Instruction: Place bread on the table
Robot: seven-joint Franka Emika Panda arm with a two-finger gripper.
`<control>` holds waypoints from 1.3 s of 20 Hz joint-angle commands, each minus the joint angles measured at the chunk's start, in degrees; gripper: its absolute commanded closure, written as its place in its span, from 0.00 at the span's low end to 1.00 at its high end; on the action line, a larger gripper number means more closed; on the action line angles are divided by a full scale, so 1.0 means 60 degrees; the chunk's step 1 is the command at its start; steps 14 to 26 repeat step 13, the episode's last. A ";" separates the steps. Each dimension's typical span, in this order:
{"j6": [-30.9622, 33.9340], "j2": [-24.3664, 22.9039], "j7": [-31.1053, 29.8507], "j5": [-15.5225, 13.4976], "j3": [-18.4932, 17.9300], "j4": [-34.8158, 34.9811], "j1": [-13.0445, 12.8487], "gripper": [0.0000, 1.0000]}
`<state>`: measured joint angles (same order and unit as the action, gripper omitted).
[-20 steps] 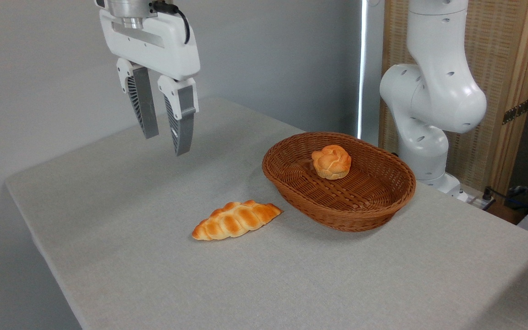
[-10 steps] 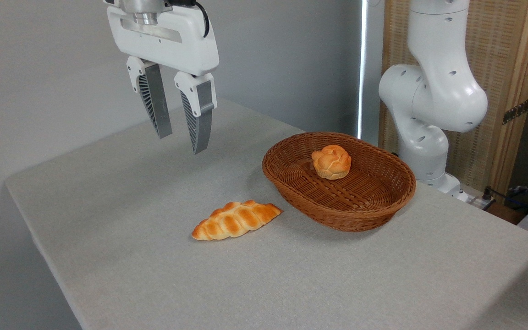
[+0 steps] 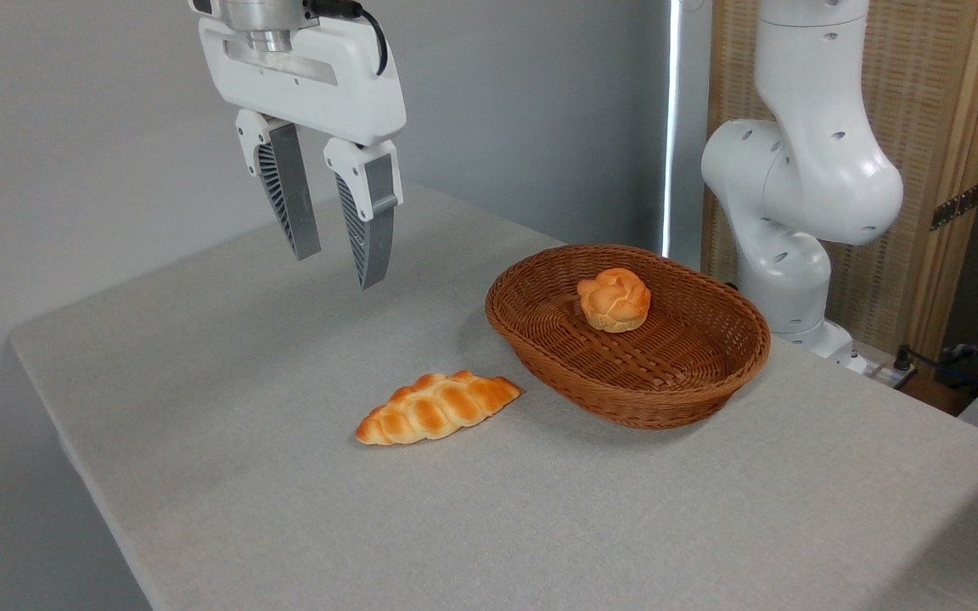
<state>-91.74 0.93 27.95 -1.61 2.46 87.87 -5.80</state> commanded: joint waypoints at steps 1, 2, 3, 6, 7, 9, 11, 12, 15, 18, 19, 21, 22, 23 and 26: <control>0.0232 -0.0052 0.0014 0.0091 -0.0072 -0.0011 -0.0015 0.00; 0.0232 -0.0038 0.0014 0.0164 -0.0087 -0.0011 -0.0015 0.00; 0.0232 -0.0038 0.0014 0.0180 -0.0246 -0.0011 -0.0059 0.00; 0.0232 -0.0111 0.0116 0.0194 -0.0658 -0.0011 -0.0308 0.00; 0.0232 -0.0126 0.0131 0.0267 -0.0673 0.0004 -0.0424 0.00; 0.0232 -0.0126 0.0131 0.0546 -0.0834 0.0062 -0.0660 0.00; 0.0218 -0.0082 0.0117 0.0546 -0.0819 0.0048 -0.0660 0.00; 0.0217 -0.0067 0.0117 0.0546 -0.0805 0.0048 -0.0660 0.00; 0.0217 -0.0067 0.0117 0.0546 -0.0790 0.0048 -0.0645 0.00; 0.0217 -0.0067 0.0117 0.0546 -0.0790 0.0048 -0.0645 0.00; 0.0217 -0.0067 0.0117 0.0546 -0.0790 0.0048 -0.0645 0.00; 0.0217 -0.0067 0.0117 0.0546 -0.0790 0.0048 -0.0645 0.00; 0.0217 -0.0067 0.0117 0.0546 -0.0790 0.0048 -0.0645 0.00; 0.0217 -0.0067 0.0117 0.0546 -0.0790 0.0048 -0.0645 0.00; 0.0217 -0.0067 0.0117 0.0546 -0.0790 0.0048 -0.0645 0.00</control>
